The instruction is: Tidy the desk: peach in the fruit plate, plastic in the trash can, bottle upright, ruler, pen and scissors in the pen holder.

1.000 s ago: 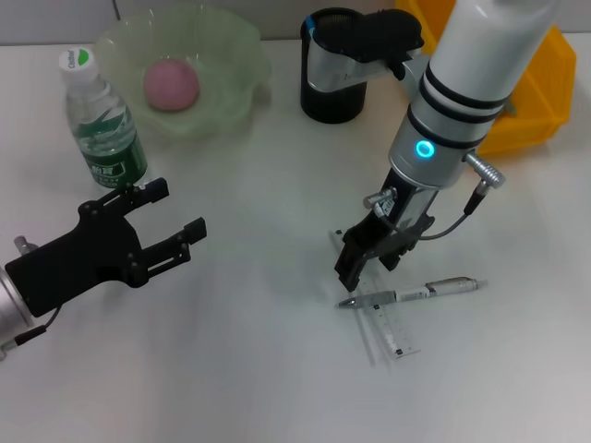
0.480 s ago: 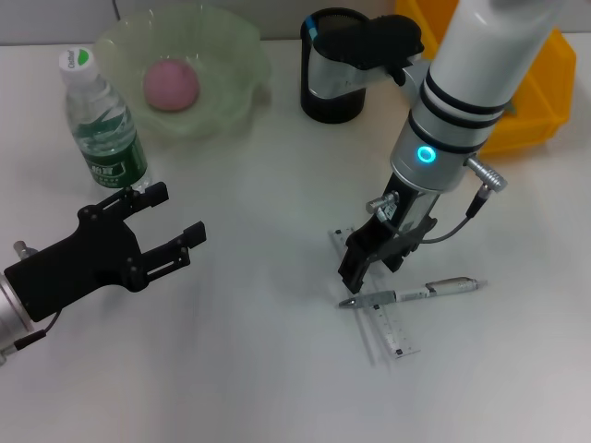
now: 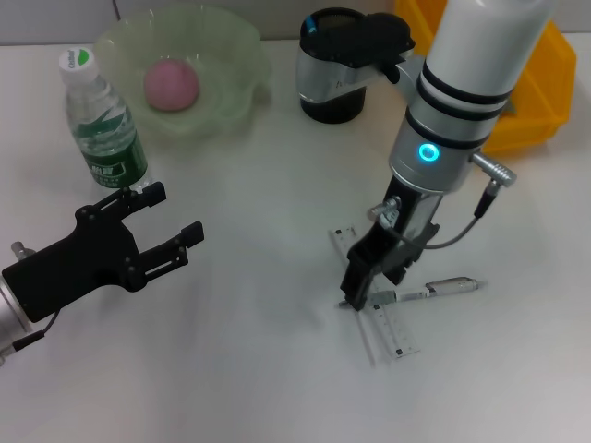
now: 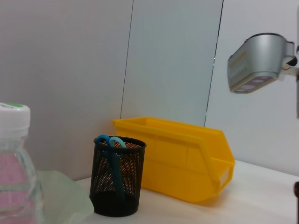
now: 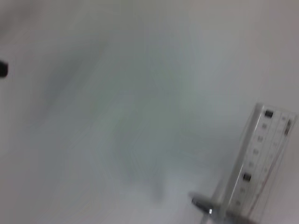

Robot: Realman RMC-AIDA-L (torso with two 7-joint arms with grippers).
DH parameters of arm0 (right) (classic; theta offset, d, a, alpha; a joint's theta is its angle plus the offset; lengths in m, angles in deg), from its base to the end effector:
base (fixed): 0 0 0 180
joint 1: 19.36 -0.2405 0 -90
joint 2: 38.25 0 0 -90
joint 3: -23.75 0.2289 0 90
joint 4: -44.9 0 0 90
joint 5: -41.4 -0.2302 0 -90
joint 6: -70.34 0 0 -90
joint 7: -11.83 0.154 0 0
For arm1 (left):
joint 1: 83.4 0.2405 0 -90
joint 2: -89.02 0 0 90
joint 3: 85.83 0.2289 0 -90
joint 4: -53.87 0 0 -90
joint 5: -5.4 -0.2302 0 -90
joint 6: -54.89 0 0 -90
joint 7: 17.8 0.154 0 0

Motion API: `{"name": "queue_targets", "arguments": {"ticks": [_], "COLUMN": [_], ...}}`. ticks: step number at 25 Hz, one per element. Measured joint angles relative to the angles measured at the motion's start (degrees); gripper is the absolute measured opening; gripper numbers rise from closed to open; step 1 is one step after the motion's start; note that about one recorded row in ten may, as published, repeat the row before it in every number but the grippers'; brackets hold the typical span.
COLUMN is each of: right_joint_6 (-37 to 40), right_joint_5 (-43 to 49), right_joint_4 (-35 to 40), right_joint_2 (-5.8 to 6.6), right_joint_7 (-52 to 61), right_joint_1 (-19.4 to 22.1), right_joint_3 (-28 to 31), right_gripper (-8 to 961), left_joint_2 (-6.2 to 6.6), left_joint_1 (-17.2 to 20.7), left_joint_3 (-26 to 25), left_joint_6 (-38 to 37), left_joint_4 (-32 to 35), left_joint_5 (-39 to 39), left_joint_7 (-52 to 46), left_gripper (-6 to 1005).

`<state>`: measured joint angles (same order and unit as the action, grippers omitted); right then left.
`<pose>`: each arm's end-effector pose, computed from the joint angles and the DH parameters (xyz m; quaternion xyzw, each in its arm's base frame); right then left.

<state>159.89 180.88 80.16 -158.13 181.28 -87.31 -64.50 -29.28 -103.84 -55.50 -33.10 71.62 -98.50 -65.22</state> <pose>0.1015 0.3599 -0.0870 -0.8366 0.4479 -0.3093 0.0613 -0.3123 0.2737 -0.0183 -0.8868 -0.1934 -0.3222 0.2692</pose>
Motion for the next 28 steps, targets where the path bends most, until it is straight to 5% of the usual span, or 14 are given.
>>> {"name": "queue_targets", "arguments": {"ticks": [28], "right_joint_6": [2.24], "right_joint_5": [-2.34], "right_joint_4": [0.57], "right_joint_2": [0.00], "right_joint_7": [0.09], "right_joint_1": [3.20], "right_joint_3": [-4.24], "right_gripper": [637], "left_joint_2": [0.10], "left_joint_1": [-0.18], "left_joint_3": [-0.10], "left_joint_6": [-0.01], "left_joint_4": [0.00], "left_joint_5": [0.10], "left_joint_7": [-0.92], "left_gripper": [785]}}
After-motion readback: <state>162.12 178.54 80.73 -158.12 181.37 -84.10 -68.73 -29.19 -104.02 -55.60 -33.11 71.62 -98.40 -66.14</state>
